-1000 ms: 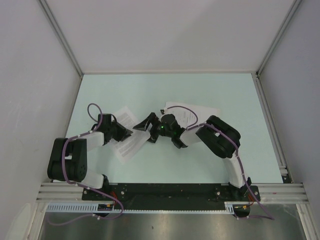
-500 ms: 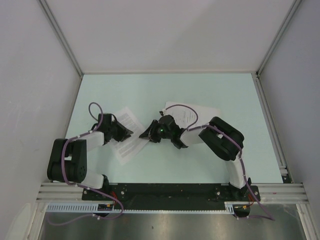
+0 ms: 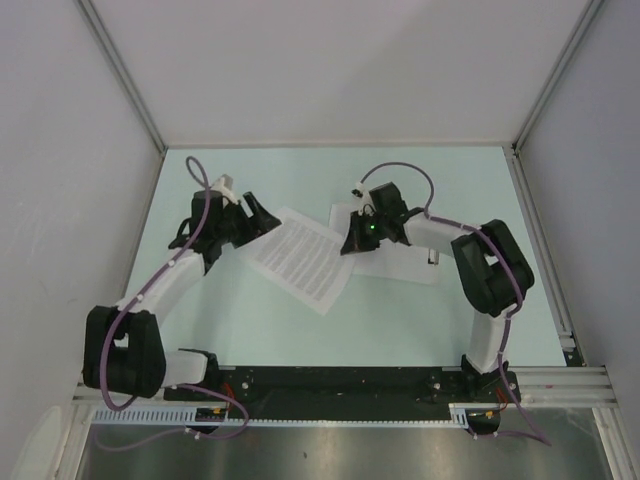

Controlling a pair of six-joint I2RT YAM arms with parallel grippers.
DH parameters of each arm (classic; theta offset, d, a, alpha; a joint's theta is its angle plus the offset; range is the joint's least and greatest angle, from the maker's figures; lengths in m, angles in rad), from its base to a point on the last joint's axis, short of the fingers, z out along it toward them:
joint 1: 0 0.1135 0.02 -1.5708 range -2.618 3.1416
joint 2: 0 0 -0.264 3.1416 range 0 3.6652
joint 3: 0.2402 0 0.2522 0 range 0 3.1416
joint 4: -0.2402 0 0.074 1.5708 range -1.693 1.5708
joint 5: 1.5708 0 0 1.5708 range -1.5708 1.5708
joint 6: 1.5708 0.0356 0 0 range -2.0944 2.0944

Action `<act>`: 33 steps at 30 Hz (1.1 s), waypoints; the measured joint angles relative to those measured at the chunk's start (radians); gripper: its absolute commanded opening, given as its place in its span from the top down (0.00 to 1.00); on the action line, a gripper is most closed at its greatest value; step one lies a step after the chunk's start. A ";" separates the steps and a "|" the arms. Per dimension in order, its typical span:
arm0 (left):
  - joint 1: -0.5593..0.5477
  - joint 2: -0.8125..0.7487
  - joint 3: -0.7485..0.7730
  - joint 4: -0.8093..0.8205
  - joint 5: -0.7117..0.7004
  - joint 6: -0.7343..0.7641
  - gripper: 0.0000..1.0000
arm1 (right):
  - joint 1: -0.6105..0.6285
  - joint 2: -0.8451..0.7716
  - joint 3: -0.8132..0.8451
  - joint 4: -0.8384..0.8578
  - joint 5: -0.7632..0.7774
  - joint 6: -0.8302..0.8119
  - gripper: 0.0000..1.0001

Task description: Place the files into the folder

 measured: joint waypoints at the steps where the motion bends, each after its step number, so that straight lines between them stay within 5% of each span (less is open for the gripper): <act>1: -0.026 0.024 0.031 -0.003 0.005 0.019 0.20 | -0.034 -0.009 0.027 -0.086 0.006 -0.085 1.00; 7: -0.175 0.233 0.175 -0.010 0.075 0.067 0.15 | -0.166 -0.028 0.102 -0.357 0.127 -0.409 0.98; 15: -0.301 0.438 0.338 -0.032 0.122 0.069 0.16 | -0.242 -0.016 0.138 -0.462 0.238 -0.730 1.00; 33: -0.301 0.597 0.448 -0.016 0.155 0.016 0.16 | -0.344 0.070 0.247 -0.463 0.270 -0.987 0.99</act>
